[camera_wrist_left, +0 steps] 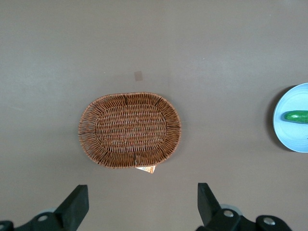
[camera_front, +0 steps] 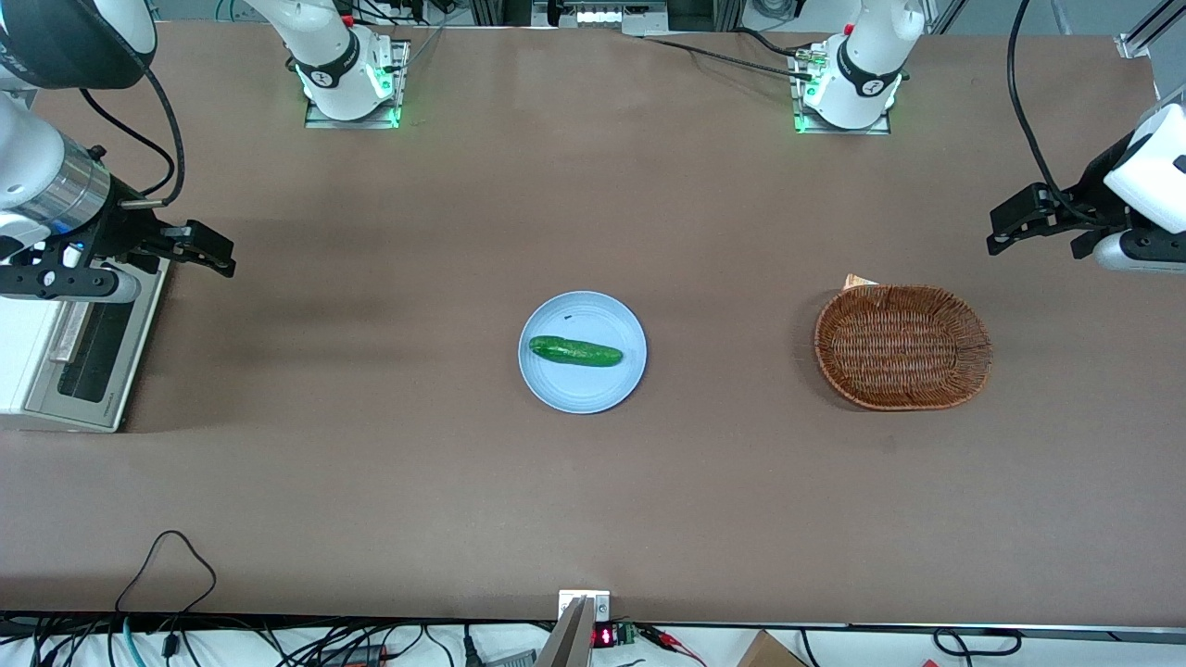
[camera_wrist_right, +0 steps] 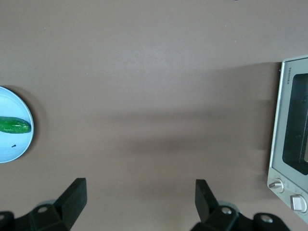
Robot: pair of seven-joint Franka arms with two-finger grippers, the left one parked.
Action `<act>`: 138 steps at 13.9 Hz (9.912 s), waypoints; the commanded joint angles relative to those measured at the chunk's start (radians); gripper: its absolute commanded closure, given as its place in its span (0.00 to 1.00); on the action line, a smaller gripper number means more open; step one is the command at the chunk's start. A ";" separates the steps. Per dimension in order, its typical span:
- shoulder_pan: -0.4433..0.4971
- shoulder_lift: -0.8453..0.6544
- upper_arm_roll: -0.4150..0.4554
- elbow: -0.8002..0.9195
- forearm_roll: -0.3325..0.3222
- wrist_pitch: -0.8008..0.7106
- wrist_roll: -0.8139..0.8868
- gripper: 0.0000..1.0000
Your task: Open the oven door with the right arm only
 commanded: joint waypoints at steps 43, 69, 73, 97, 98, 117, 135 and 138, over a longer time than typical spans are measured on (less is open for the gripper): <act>-0.045 0.155 -0.208 -0.275 -0.511 0.366 -0.169 1.00; -0.054 0.218 -0.300 -0.381 -0.615 0.603 0.080 1.00; -0.052 0.244 -0.285 -0.385 -0.608 0.637 0.083 0.99; -0.040 0.420 -0.237 -0.355 -0.602 0.721 0.167 0.99; -0.040 0.425 -0.237 -0.356 -0.602 0.724 0.167 0.99; -0.039 0.448 -0.106 -0.339 -0.586 0.734 0.361 0.99; 0.027 0.098 -0.061 -0.109 -0.033 0.157 0.002 0.98; 0.020 0.075 -0.061 -0.016 -0.002 0.025 0.002 0.98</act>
